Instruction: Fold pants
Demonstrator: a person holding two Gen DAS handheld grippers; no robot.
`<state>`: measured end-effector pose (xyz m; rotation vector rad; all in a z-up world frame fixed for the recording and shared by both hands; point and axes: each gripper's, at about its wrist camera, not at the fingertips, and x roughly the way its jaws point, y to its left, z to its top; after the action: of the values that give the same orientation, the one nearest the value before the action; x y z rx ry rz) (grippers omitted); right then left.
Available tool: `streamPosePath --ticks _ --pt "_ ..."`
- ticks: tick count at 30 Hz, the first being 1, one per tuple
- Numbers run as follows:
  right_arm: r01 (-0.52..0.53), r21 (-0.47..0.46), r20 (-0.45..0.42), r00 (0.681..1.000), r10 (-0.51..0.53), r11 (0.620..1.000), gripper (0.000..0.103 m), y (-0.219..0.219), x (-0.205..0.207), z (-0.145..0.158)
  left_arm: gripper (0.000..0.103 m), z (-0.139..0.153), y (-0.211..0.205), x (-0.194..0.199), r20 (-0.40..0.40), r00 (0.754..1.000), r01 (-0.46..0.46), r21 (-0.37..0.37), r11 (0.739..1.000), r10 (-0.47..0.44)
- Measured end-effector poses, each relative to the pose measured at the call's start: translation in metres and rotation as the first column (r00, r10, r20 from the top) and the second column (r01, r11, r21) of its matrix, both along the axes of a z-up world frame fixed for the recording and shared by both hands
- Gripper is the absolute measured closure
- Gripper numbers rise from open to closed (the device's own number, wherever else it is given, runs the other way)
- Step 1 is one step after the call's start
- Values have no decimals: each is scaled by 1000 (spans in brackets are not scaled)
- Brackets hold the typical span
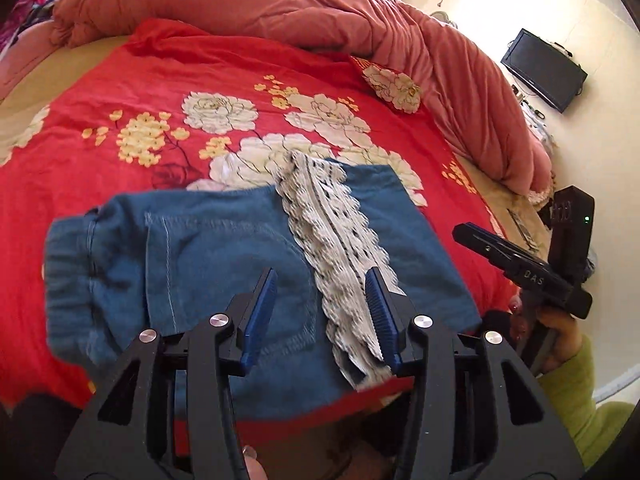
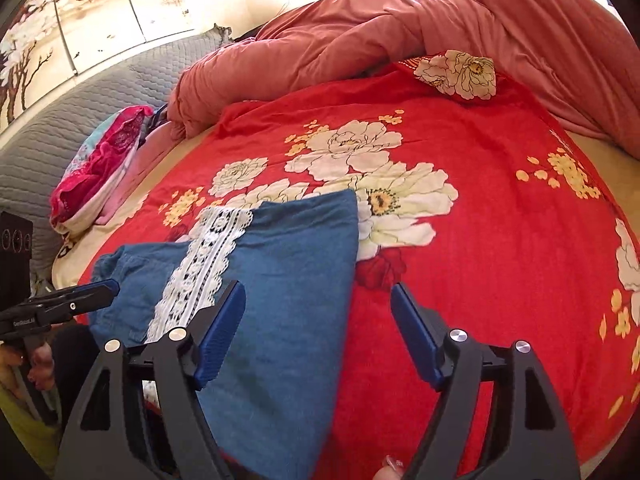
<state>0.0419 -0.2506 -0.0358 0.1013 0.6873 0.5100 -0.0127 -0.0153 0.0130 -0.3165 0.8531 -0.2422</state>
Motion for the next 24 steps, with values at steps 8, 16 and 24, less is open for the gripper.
streamPosePath --ticks 8,16,24 --pt "-1 0 -2 1000 1 1000 23 -11 -29 1 65 -4 -26 -30 -44 997 62 -76 995 -65" --pt "-26 6 -18 999 27 1000 23 -14 -47 -6 65 -25 -39 -32 -131 990 26 -142 989 -45" --pt "-38 -28 -80 996 36 999 23 -7 -43 -21 81 -47 -46 -9 -177 984 -56 -174 983 25"
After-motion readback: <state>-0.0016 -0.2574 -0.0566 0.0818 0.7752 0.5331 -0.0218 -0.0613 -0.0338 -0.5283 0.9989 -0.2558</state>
